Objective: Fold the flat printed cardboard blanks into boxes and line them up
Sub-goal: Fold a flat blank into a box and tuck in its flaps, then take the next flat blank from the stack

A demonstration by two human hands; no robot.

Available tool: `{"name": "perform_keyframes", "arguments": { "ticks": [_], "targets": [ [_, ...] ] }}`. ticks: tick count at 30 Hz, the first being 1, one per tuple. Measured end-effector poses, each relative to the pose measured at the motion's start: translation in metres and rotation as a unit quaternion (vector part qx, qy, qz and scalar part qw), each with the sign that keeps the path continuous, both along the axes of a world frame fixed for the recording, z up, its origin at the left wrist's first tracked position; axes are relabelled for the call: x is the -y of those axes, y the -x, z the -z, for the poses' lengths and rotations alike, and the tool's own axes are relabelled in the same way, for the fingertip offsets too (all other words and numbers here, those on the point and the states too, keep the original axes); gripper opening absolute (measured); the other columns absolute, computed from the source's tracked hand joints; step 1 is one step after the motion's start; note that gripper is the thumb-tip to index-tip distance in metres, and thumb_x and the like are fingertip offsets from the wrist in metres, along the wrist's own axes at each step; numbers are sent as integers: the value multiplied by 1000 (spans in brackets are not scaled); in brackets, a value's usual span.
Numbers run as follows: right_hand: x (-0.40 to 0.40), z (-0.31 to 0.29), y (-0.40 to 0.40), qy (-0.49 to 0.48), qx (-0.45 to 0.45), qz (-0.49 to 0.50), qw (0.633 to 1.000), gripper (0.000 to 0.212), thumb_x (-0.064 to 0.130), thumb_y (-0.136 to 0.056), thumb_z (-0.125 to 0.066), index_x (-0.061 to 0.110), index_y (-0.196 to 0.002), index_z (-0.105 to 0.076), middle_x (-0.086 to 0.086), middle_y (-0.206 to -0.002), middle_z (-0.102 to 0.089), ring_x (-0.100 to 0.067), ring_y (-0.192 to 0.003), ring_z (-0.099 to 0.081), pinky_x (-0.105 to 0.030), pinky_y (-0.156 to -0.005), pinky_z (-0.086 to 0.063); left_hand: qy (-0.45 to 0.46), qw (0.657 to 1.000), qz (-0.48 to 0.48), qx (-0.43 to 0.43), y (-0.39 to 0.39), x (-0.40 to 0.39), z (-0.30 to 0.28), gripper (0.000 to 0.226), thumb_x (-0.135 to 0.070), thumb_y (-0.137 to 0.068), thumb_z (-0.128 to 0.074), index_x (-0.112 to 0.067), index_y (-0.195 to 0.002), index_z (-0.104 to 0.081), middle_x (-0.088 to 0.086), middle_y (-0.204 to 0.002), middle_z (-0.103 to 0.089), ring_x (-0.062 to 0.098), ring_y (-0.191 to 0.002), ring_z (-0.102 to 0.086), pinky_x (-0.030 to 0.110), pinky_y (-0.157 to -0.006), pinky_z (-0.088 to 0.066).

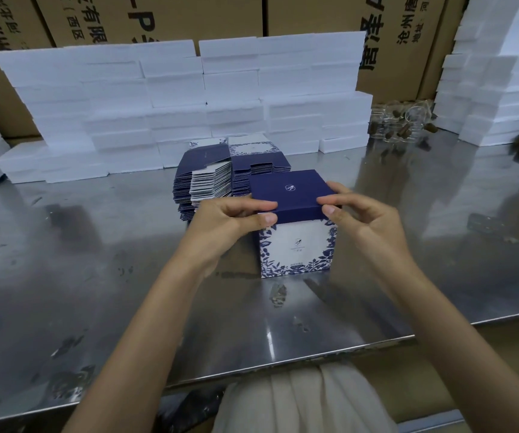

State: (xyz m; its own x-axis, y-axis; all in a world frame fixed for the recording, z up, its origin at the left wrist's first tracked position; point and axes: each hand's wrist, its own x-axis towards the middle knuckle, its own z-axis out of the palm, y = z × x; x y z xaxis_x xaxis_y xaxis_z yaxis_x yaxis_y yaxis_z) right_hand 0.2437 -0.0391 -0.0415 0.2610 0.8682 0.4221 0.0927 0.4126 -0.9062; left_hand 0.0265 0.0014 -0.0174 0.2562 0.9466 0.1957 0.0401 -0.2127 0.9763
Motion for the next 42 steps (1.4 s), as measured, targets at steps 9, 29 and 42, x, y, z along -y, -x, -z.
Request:
{"name": "perform_keyframes", "arguments": {
  "ticks": [9,29,42],
  "targets": [
    [5,25,-10,-38,445,302,842,54,13,-93,-63,8,-146,-53,-9,-154,-49,-28,-145,-41,-45,-118,-28,-60,998,-19,7,-117,-20,4,21,-3,-80,-80,-12,-98,-81,0,-91,-78,9,-88,-72,23,-85,-55],
    [-230,45,-184,53,468,329,818,80,44,-101,-52,18,-163,-9,3,-172,-2,-15,-158,6,-37,-122,-23,-102,992,-59,-35,-316,-237,13,19,-12,-93,-69,-18,-108,-77,-1,-110,-75,14,-107,-66,30,-97,-53],
    [-345,34,-236,82,469,302,826,85,31,-99,-60,19,-164,-6,6,-171,4,-12,-157,9,-39,-121,-29,-110,989,-75,-58,-367,-338,10,24,-10,-98,-60,-17,-117,-73,1,-121,-71,16,-114,-62,28,-101,-47]
  ]
}}
